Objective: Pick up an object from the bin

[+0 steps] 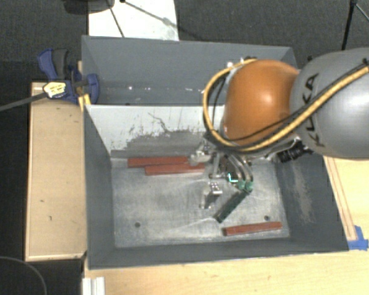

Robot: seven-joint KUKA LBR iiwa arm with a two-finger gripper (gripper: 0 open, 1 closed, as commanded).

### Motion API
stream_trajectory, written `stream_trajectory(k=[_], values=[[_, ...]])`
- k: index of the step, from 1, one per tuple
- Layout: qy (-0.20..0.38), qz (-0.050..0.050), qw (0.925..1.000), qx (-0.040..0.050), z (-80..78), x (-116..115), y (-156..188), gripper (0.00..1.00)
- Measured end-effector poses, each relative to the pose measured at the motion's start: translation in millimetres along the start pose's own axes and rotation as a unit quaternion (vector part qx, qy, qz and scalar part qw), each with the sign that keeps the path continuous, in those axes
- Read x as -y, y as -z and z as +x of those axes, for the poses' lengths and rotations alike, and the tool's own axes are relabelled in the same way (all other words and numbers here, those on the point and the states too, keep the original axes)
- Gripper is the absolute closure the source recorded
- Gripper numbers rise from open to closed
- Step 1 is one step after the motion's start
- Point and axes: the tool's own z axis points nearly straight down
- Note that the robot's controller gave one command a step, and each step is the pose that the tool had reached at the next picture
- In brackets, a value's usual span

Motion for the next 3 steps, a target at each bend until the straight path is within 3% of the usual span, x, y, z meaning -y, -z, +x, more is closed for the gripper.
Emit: stream_trajectory(k=[1, 2, 3], values=[[-0.001, 0.000, 1.0000, 0.0038, -1.7, 0.5, 3.8, 0.00], [-0.011, -0.002, 0.9999, 0.0079, -3.1, 29.2, -36.9, 0.00], [0.059, 0.000, 0.9982, 0.0027, -1.9, 94.4, -114.4, 1.00]])
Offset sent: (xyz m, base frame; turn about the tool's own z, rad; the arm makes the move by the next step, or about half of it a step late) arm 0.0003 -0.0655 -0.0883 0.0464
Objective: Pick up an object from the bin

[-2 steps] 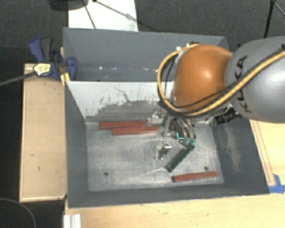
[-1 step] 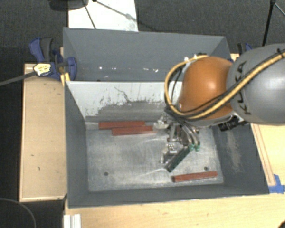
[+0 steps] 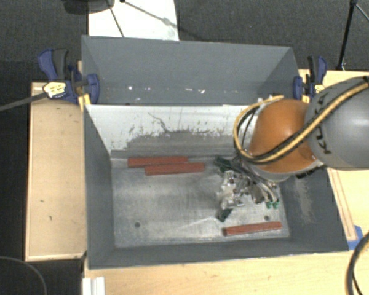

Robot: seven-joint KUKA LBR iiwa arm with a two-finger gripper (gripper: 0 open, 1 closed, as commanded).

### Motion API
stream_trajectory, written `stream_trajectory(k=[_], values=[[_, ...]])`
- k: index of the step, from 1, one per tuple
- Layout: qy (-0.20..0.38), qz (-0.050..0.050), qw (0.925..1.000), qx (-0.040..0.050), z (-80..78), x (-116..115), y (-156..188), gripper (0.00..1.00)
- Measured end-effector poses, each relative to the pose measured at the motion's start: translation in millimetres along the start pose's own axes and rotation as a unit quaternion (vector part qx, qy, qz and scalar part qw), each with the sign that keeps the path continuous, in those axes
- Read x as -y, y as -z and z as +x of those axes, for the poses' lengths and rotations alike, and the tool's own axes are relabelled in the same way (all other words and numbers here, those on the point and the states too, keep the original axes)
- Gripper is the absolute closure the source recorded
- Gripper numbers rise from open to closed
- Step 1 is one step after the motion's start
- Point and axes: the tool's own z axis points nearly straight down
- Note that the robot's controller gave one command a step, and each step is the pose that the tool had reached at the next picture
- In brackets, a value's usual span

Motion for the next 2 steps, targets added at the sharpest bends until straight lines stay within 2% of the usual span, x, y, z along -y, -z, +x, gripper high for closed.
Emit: stream_trajectory(k=[1, 2], values=[[-0.002, 0.000, 1.0000, -0.0001, 0.0, 0.0, -0.1, 0.00], [-0.002, 0.000, 1.0000, -0.0002, 0.1, 0.0, -0.1, 0.00]])
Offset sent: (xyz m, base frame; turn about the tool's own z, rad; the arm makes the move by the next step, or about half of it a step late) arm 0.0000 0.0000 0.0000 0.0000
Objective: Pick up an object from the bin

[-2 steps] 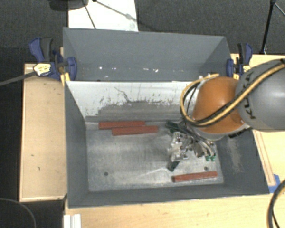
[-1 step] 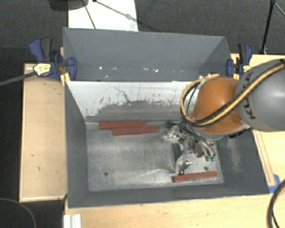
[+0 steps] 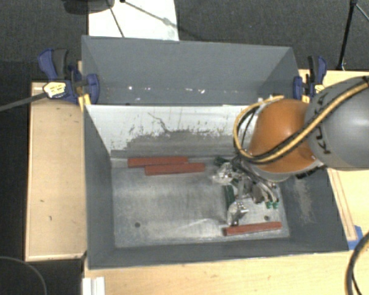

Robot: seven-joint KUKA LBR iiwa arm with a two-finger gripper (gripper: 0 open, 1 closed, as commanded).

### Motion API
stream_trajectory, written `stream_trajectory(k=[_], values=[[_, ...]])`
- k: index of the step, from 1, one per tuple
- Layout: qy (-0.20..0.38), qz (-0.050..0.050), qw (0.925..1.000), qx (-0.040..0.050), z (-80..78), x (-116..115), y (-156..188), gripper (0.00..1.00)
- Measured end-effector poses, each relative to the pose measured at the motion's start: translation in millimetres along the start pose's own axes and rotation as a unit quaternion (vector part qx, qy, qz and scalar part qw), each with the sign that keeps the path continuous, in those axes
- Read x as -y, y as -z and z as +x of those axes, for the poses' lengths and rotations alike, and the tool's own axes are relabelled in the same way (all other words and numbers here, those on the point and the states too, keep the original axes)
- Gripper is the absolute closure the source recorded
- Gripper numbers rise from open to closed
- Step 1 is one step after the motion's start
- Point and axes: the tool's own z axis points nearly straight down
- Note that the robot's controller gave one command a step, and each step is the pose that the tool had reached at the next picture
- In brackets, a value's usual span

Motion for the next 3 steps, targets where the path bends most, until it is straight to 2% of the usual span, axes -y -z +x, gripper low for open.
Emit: stream_trajectory(k=[1, 2, 3], values=[[0.138, 0.002, 0.9904, 0.0045, -38.2, 56.3, -14.0, 1.00], [0.137, 0.002, 0.9905, 0.0045, -38.2, 56.3, -14.0, 1.00], [0.162, 0.001, 0.9868, 0.0016, -8.8, 74.5, 116.2, 1.00]])
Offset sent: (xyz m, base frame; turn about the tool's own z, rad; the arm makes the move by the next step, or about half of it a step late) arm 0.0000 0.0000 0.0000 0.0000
